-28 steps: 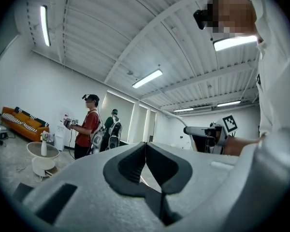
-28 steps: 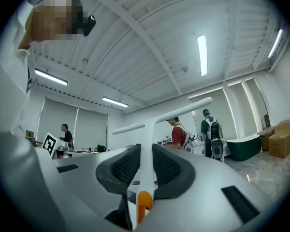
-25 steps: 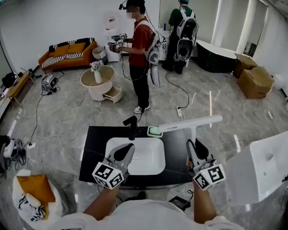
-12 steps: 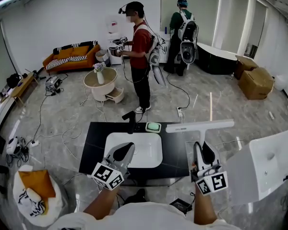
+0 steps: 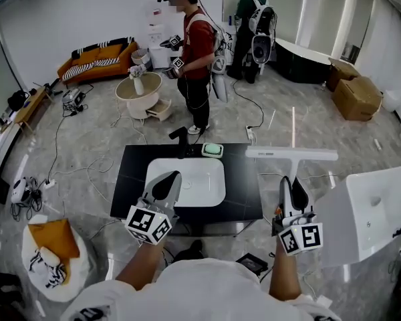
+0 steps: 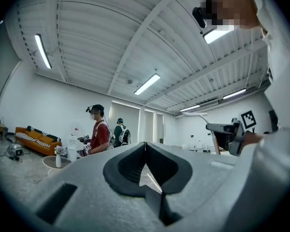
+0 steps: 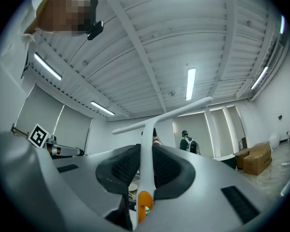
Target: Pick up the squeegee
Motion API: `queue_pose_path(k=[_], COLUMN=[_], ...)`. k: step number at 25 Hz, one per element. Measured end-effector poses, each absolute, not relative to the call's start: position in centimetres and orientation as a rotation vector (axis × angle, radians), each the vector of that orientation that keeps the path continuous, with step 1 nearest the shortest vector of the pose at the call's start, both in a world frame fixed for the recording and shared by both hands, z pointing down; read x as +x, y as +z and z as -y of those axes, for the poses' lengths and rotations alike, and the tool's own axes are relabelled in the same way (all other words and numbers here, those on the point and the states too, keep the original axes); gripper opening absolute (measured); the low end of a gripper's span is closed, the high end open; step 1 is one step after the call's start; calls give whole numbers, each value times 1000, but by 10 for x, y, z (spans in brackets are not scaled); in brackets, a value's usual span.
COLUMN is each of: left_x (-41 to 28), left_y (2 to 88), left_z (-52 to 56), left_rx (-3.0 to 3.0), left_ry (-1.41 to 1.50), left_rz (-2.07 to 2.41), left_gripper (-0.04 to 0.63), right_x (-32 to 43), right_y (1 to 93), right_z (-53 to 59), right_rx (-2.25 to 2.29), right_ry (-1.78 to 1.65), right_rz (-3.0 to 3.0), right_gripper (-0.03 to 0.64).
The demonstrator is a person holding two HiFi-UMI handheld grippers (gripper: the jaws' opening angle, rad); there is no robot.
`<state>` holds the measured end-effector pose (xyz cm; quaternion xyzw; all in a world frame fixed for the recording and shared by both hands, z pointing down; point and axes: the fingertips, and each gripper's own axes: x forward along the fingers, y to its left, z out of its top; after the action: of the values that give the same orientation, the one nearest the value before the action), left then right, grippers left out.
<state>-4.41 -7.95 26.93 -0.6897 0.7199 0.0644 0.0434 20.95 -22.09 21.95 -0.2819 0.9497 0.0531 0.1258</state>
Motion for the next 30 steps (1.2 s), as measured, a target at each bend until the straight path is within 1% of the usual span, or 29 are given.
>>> queue_pose_path(k=[11,30], left_x=[-29,4], left_y=[278,284], left_z=[78,115], left_rx=[-2183,-2277], left_ry=[241,231], left_rz=[-2181,-2121], left_gripper=[17,17], right_x=[200,243], right_y=[237,251], right_z=[215,243], right_rx=[-765,-884], right_ry=[108,77], right_rz=[-2865,-2847], right_gripper=[78,78])
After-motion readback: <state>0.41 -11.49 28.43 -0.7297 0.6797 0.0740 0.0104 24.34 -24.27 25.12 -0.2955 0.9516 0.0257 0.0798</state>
